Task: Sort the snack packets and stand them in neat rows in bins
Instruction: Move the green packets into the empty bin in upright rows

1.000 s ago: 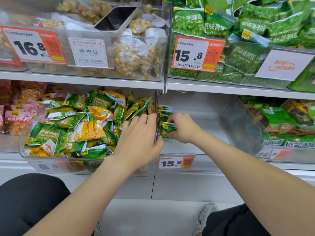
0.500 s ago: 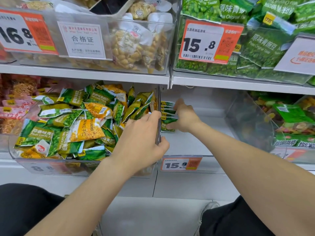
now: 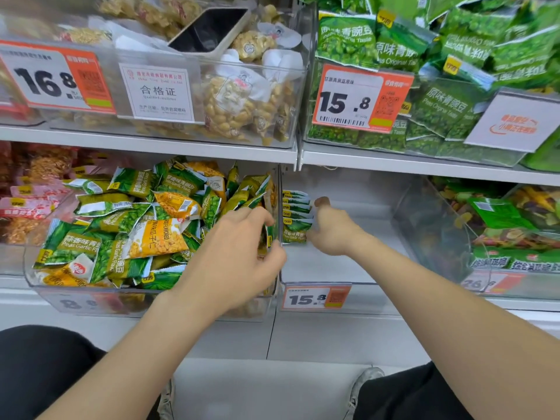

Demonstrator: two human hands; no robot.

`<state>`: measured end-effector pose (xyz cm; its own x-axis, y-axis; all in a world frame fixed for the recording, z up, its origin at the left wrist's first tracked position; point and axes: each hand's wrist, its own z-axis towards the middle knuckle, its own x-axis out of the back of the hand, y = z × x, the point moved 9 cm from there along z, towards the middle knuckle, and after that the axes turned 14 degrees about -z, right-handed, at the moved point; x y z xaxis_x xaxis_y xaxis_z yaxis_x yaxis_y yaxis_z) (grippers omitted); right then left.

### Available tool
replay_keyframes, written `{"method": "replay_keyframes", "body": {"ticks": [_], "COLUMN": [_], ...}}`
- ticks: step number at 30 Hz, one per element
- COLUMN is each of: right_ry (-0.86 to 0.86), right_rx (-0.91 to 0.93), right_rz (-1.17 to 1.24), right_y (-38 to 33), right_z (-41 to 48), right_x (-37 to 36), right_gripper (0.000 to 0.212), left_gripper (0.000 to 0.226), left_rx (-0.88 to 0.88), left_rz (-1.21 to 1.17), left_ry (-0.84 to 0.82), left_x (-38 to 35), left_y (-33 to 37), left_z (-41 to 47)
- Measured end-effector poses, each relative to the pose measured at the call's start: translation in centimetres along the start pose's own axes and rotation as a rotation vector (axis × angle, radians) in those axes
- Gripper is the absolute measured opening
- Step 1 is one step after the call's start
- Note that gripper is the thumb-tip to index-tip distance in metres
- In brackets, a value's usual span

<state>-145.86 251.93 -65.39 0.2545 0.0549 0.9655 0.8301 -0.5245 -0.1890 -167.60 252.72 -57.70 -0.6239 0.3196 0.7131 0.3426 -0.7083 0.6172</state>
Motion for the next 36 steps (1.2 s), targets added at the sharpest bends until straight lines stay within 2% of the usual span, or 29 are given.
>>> {"method": "replay_keyframes", "body": {"ticks": [2, 4, 7, 9, 11, 15, 18, 20, 24, 28, 31, 33, 36], "right_ry": [0.188, 0.359, 0.572, 0.645, 0.628, 0.478, 0.417, 0.44, 0.536, 0.646, 0.691, 0.646, 0.457], "right_rx": [0.064, 0.134, 0.257, 0.405, 0.497, 0.561, 0.559, 0.544, 0.499, 0.508, 0.52, 0.519, 0.497], "right_rz": [-0.197, -0.223, -0.054, 0.049, 0.03, -0.159, -0.247, -0.286, -0.368, -0.41, -0.16, 0.114, 0.485], "right_y": [-1.6, -3.8, -7.2, -9.7, -11.5, -14.2, -15.4, -15.6, -15.5, -15.4, -14.2, -12.9, -11.1], "right_z": [-1.9, -4.2, -8.1, -10.6, -11.3, -8.7, -7.2, -6.5, -5.6, -7.1, -9.4, -10.6, -10.9], "right_x": [2.3, 4.5, 7.2, 8.0, 7.4, 5.3, 4.5, 4.7, 5.4, 6.3, 8.1, 9.0, 8.7], "right_gripper": [0.035, 0.023, 0.023, 0.021, 0.025, 0.048, 0.06, 0.065, 0.041, 0.03, 0.016, 0.006, 0.008], "left_gripper": [0.016, 0.013, 0.019, 0.02, 0.025, 0.029, 0.026, 0.031, 0.049, 0.058, 0.051, 0.043, 0.036], "left_rx": [0.036, 0.08, 0.118, 0.123, 0.15, 0.229, 0.257, 0.258, 0.246, 0.26, 0.19, 0.132, 0.159], "left_rz": [0.01, 0.027, 0.047, 0.094, 0.173, 0.29, 0.304, 0.276, 0.241, 0.153, 0.004, -0.276, -0.735], "left_ry": [0.112, 0.21, 0.291, 0.294, 0.258, 0.176, 0.179, 0.191, 0.136, 0.14, 0.263, 0.31, 0.246], "left_x": [1.9, 3.8, 5.5, 5.8, 5.5, 4.4, 4.3, 4.5, 4.1, 4.5, 6.2, 7.1, 7.1], "left_y": [-0.7, -1.6, -2.7, -3.0, -3.1, -3.7, -4.0, -4.2, -4.6, -4.6, -3.7, -3.0, -2.1], "left_z": [-0.1, -0.4, -0.9, -0.9, -0.5, 0.3, 0.6, 0.7, 0.9, 0.6, 0.0, -0.5, -1.0]}}
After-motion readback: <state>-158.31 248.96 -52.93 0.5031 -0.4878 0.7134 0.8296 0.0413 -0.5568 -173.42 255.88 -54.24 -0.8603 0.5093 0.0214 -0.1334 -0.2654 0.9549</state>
